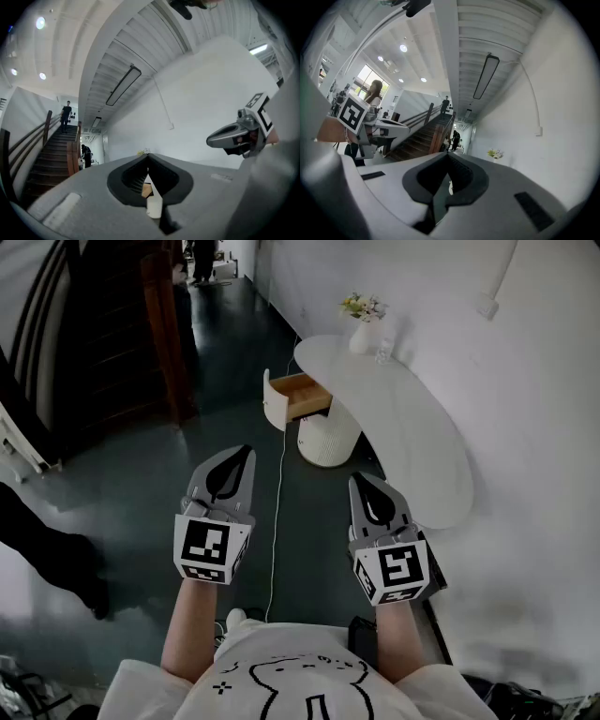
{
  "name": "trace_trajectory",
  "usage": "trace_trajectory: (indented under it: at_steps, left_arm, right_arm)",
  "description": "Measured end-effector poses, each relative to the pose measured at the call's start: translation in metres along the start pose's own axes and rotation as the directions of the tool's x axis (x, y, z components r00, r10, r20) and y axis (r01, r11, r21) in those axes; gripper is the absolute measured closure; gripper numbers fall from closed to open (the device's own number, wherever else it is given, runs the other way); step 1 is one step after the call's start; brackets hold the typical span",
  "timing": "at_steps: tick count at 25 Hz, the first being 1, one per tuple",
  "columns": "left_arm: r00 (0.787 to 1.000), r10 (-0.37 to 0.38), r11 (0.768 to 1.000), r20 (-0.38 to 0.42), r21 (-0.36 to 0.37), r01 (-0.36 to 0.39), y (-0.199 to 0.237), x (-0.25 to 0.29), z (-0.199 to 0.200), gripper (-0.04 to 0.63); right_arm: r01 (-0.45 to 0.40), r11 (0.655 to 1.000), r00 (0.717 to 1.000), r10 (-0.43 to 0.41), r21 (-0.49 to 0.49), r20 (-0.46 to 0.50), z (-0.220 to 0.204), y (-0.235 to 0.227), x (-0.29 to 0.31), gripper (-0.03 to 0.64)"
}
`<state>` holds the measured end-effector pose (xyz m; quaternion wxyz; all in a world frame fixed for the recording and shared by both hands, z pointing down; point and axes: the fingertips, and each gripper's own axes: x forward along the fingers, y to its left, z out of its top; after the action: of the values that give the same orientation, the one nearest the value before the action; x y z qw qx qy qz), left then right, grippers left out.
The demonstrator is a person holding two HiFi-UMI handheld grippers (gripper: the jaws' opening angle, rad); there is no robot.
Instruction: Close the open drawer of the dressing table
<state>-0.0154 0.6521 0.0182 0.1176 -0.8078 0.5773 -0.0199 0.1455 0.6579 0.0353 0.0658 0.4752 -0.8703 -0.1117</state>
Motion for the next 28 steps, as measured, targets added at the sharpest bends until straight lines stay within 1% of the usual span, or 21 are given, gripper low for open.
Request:
trace_trajectory:
  at_steps: [5,9,11,13,16,18,22,28]
  left_arm:
    - [1.000,0.012,0.999,-0.007,0.038,-0.012,-0.023,0.011,-0.003,0.578]
    - [0.999,0.036,0.999,-0.033,0.042,-0.035,-0.035,0.010,-0.010,0.578]
    - [0.998,0.037,0.998,-0.047,0.043,-0.035,-0.037,0.012,-0.013,0.578]
    - [0.999,0.034,0.998,-0.043,0.045,-0.032,-0.037,0.016,-0.011,0.578]
    - [0.999,0.035,0.998,-0.026,0.052,-0.034,-0.031,0.028,-0.006,0.578]
    - [0.999,0.029,0.998,-0.027,0.056,-0.028,-0.026,0.039,-0.009,0.578]
    - [0.999,0.018,0.999,-0.038,0.043,-0.016,-0.005,0.066,-0.026,0.578]
    - [0.999,0.000,1.000,-0.051,0.027,0.001,0.041,0.116,-0.051,0.578]
  right_arm:
    - [-0.027,0.999,1.000,0.028,0.016,-0.013,-0.019,-0.017,-0.014,0.618]
    - [-0.063,0.997,0.998,0.063,0.050,-0.006,-0.031,-0.024,-0.022,0.618]
    - [-0.070,0.996,0.997,0.071,0.054,-0.004,-0.035,-0.026,-0.024,0.618]
    - [-0.078,0.996,0.997,0.079,0.046,-0.005,-0.036,-0.028,-0.023,0.618]
    - [-0.069,0.997,0.998,0.069,0.030,-0.004,-0.033,-0.033,-0.014,0.618]
    - [-0.052,0.998,0.999,0.052,0.022,-0.008,-0.036,-0.039,-0.004,0.618]
    - [-0.026,0.999,0.999,0.026,0.024,-0.028,-0.046,-0.048,0.028,0.618]
    - [0.006,0.999,0.999,-0.004,0.034,-0.041,-0.052,-0.059,0.096,0.618]
